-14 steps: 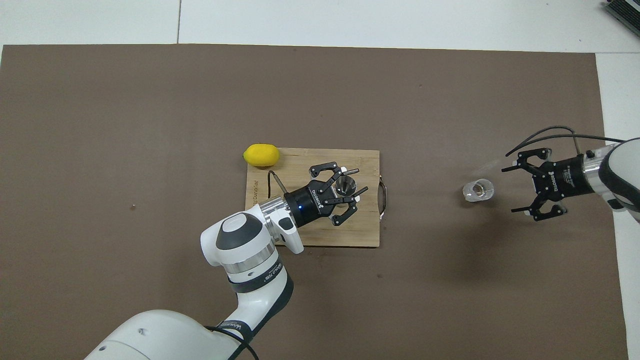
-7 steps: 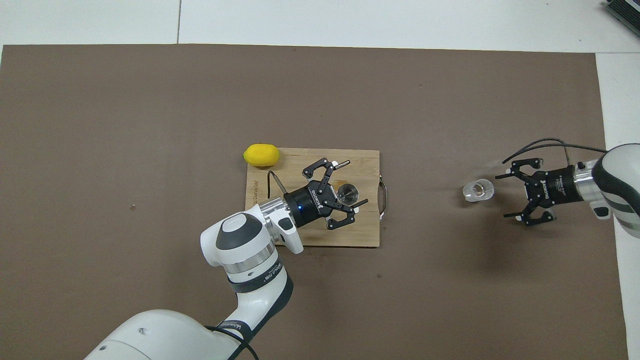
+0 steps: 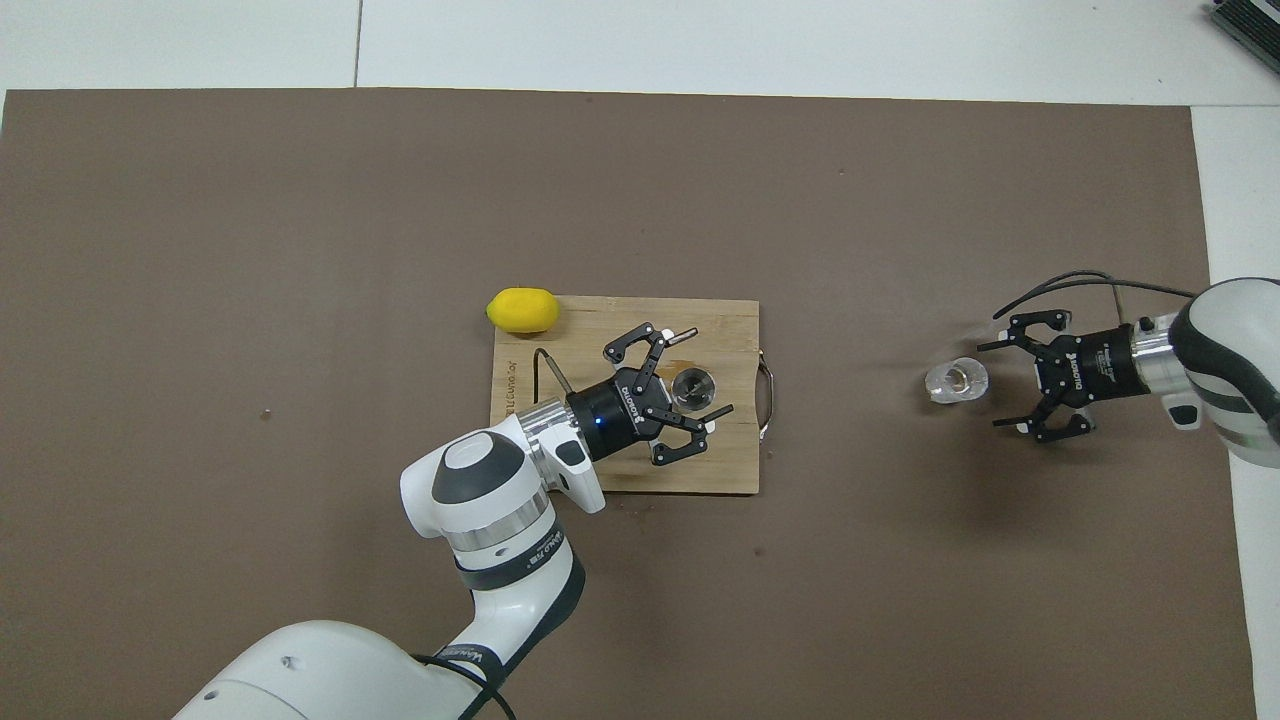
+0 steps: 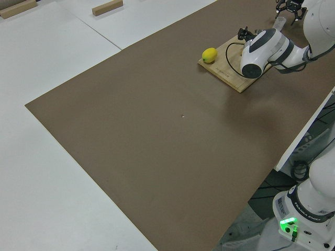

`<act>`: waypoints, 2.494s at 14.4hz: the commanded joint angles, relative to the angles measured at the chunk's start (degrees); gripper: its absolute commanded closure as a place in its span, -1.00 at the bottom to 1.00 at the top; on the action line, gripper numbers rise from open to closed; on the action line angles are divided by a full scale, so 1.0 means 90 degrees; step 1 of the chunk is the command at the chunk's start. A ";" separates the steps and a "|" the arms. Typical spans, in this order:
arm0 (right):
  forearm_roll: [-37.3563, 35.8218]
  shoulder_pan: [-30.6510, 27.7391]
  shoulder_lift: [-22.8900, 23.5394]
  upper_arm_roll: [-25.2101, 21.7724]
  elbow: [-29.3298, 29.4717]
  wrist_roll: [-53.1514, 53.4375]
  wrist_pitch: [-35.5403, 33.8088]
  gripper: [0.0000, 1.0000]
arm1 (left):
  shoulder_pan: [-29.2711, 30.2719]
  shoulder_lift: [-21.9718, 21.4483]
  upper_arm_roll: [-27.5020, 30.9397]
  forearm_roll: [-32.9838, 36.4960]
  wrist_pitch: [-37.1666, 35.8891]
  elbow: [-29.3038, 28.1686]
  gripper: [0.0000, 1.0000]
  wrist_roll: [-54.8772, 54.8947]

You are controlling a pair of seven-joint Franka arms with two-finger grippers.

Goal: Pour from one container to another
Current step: 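Reach the right gripper to the clear glass and grasp it, then set the cup on the board while the right gripper lifts the glass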

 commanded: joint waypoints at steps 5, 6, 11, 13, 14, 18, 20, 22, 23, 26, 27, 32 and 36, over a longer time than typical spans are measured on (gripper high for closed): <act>0.0362 0.0077 0.0026 0.0060 -0.0085 -0.0210 0.0116 -0.93 | -0.0179 -0.0026 0.0021 -0.0361 -0.0061 -0.0162 -1.00 0.1218; 0.0460 0.0096 0.0026 0.0060 -0.0095 -0.0220 0.0116 -0.92 | -0.0188 -0.0026 0.0021 -0.0361 -0.0061 -0.0192 -1.00 0.1218; 0.0616 0.0194 0.0016 0.0060 -0.0163 -0.0249 0.0194 -0.86 | -0.0208 -0.0045 0.0021 -0.0361 -0.0090 -0.0299 -1.00 0.1218; 0.0714 0.0242 0.0006 0.0060 -0.0193 -0.0259 0.0233 -0.85 | -0.0208 -0.0065 0.0021 -0.0361 -0.0120 -0.0309 -1.00 0.1218; 0.0724 0.0262 0.0006 0.0060 -0.0193 -0.0259 0.0252 -0.84 | -0.0208 -0.0065 0.0021 -0.0361 -0.0139 -0.0309 -1.00 0.1218; 0.0744 0.0262 0.0006 0.0050 -0.0222 -0.0259 0.0253 -0.40 | -0.0169 -0.0114 0.0021 -0.0361 -0.0315 -0.0455 -1.00 0.1218; 0.0744 0.0262 0.0006 0.0050 -0.0212 -0.0220 0.0233 0.07 | -0.0150 -0.0162 0.0031 -0.0361 -0.0422 -0.0553 -1.00 0.1218; 0.0734 0.0262 -0.0052 0.0050 -0.0193 -0.0132 0.0223 0.53 | -0.0130 -0.0221 0.0031 -0.0361 -0.0461 -0.0650 -1.00 0.1218; 0.0734 0.0262 -0.0081 0.0040 -0.0193 -0.0045 0.0223 0.63 | -0.0130 -0.0240 0.0031 -0.0361 -0.0471 -0.0689 -1.00 0.1218; 0.0734 0.0321 -0.0383 0.0040 -0.0222 0.0325 0.0233 0.71 | -0.0120 -0.0387 0.0041 -0.0361 -0.0501 -0.0826 -1.00 0.1208; 0.0734 0.0466 -0.0520 0.0030 -0.0232 0.0491 0.0233 0.71 | -0.0120 -0.0416 0.0041 -0.0361 -0.0510 -0.0856 -1.00 0.1208; 0.0724 0.1130 -0.1057 0.0020 -0.0242 0.1594 0.0349 0.71 | 0.0045 -0.0553 0.0051 -0.0352 -0.0647 -0.0992 -1.00 0.1208; 0.0627 0.1842 -0.1282 0.0011 -0.0173 0.2581 0.0691 0.71 | 0.0153 -0.0680 0.0060 -0.0342 -0.0832 -0.1236 -1.00 0.1198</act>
